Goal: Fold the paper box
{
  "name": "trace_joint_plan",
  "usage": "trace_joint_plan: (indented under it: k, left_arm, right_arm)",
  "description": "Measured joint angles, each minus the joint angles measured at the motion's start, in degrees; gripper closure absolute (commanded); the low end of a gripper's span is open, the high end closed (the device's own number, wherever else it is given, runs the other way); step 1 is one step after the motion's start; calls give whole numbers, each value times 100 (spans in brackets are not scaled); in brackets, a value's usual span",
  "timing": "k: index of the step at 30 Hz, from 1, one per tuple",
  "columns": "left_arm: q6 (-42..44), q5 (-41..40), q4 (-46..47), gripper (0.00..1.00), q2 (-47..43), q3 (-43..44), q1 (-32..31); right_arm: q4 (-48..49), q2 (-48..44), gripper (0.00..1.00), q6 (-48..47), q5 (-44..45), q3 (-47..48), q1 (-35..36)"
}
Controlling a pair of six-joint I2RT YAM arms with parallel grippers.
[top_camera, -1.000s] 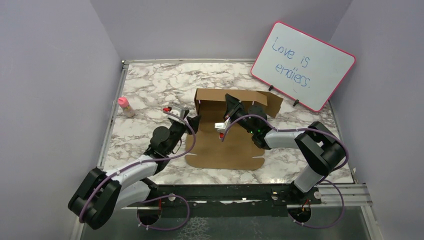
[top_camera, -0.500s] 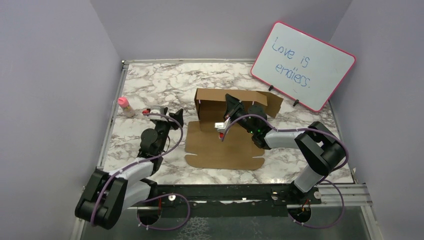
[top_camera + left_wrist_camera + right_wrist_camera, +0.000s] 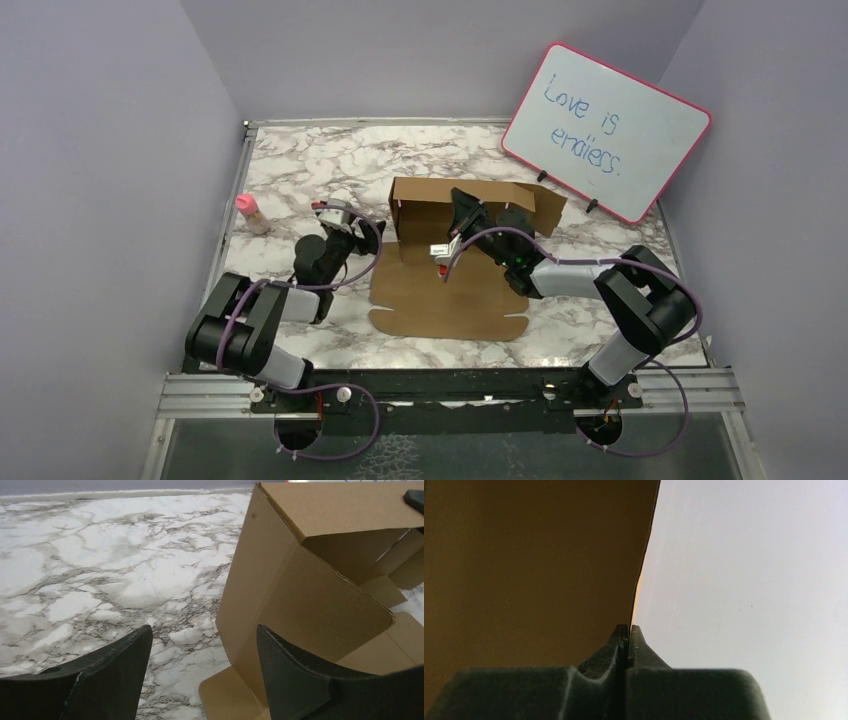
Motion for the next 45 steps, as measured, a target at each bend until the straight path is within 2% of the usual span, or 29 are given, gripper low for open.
trace_joint_plan:
  k: [8, 17, 34, 45]
  left_arm:
    - [81, 750, 426, 23, 868, 435, 4]
    - [-20, 1180, 1231, 23, 1674, 767, 13]
    - [-297, 1217, 1915, 23, 2579, 1132, 0]
    - [-446, 1045, 1923, 33, 3056, 1401, -68]
  right_arm:
    - [-35, -4, 99, 55, 0, 15, 0]
    - [-212, -31, 99, 105, 2, 98, -2]
    - [-555, -160, 99, 210, -7, 186, -7]
    - [-769, -225, 99, 297, -44, 256, -7]
